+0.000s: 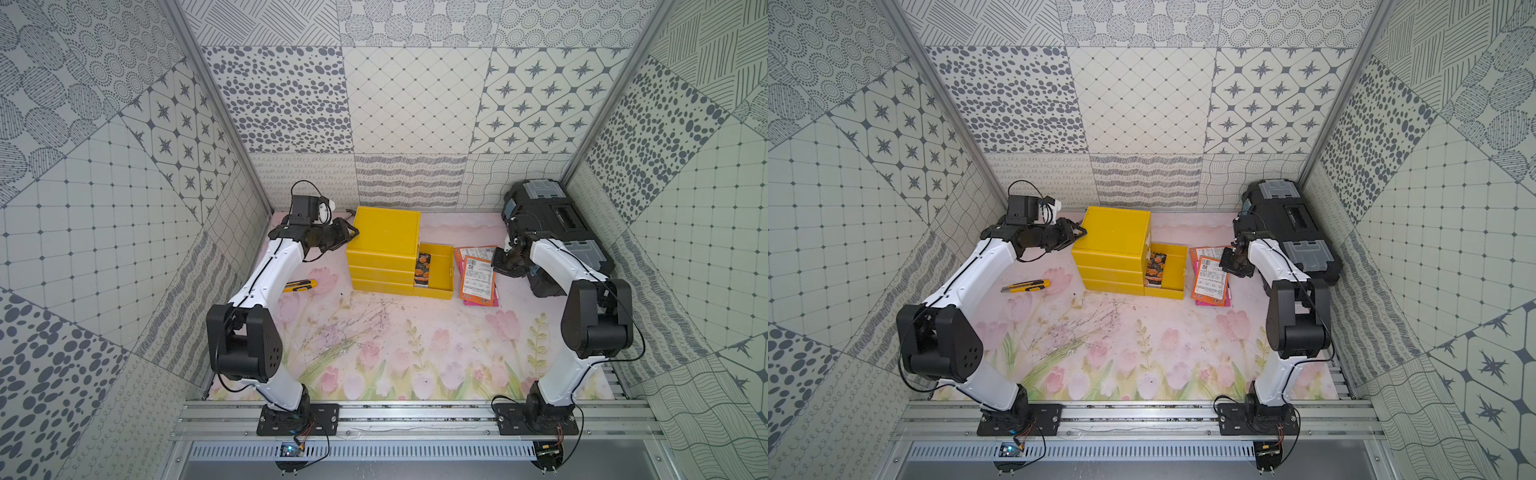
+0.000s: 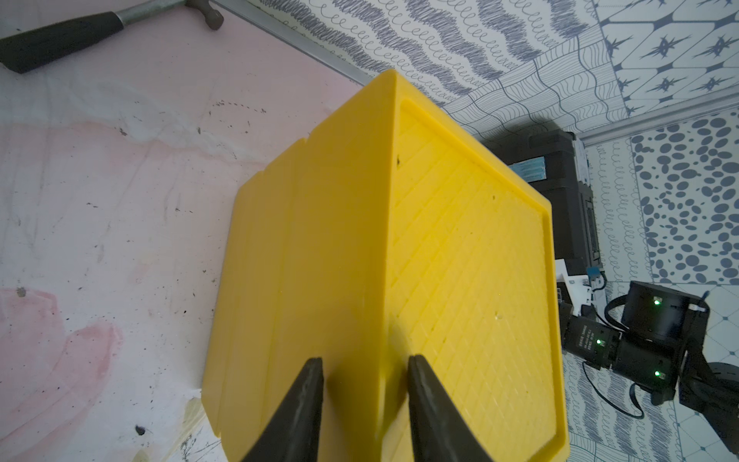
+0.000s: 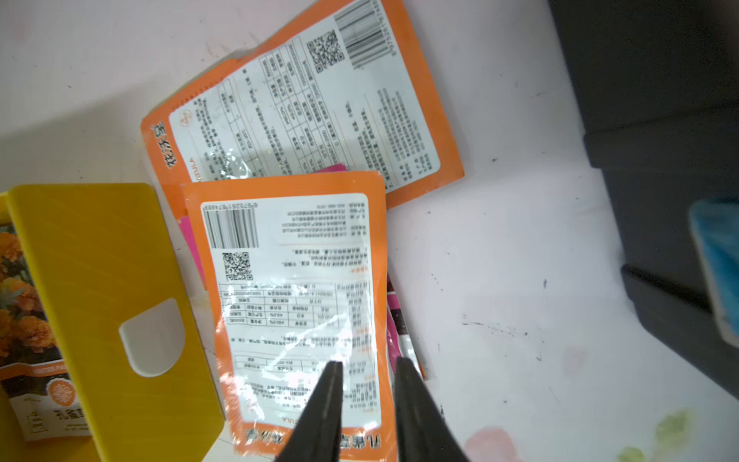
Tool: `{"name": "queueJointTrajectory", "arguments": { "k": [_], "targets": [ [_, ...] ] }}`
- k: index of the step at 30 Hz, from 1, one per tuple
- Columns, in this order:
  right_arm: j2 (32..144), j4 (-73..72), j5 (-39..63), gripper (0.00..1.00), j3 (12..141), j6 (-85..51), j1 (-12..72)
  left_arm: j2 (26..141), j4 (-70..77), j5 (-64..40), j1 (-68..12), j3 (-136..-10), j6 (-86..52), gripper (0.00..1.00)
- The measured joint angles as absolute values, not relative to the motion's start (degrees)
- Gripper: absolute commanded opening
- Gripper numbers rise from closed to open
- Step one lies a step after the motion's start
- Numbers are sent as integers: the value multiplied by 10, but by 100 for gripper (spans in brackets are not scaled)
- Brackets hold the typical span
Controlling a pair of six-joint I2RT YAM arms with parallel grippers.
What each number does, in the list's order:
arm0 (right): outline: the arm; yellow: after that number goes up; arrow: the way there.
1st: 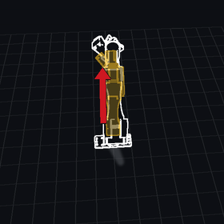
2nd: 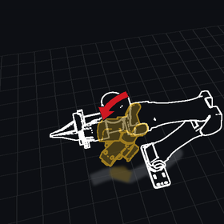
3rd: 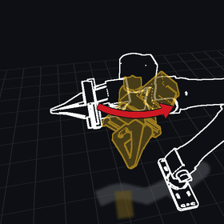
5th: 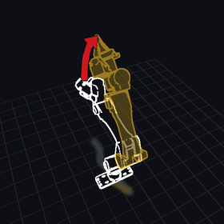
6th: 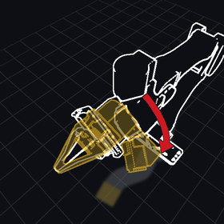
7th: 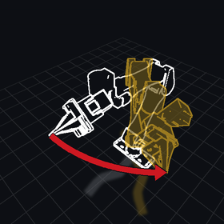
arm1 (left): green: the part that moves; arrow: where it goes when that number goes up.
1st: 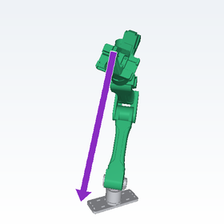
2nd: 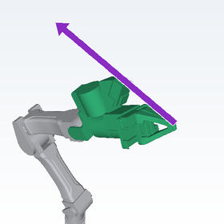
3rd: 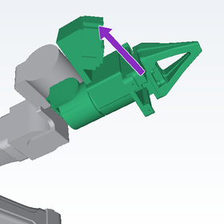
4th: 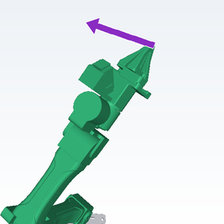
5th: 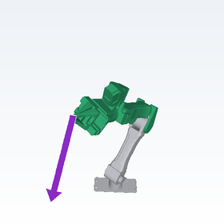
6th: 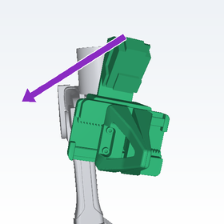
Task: Take the seed bags out of the drawer
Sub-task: Place the seed packet at the center of the board, then pick up the seed packet from the drawer.
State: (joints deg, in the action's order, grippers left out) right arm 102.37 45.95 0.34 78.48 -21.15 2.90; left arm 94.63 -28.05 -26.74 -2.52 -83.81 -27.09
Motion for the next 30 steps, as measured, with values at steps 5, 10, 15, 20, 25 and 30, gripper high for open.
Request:
{"name": "queueJointTrajectory", "arguments": {
  "k": [5, 10, 15, 20, 25, 30],
  "targets": [
    [1016, 459, -11, 41, 786, -217, 41, 946, -281, -267, -25, -838, -271, 38],
    [1004, 457, -8, 42, 818, -235, 112, 946, -281, -267, -25, -838, -273, 38],
    [1009, 439, 10, 42, 860, -263, 190, 946, -281, -268, -25, -838, -273, 38],
    [1057, 422, 23, 42, 908, -288, 230, 946, -281, -268, -25, -838, -273, 38],
    [1127, 416, 27, 41, 938, -308, 254, 946, -281, -268, -25, -838, -273, 38],
    [1185, 415, 34, 40, 961, -324, 266, 946, -280, -268, -25, -838, -274, 38]
  ]
}}
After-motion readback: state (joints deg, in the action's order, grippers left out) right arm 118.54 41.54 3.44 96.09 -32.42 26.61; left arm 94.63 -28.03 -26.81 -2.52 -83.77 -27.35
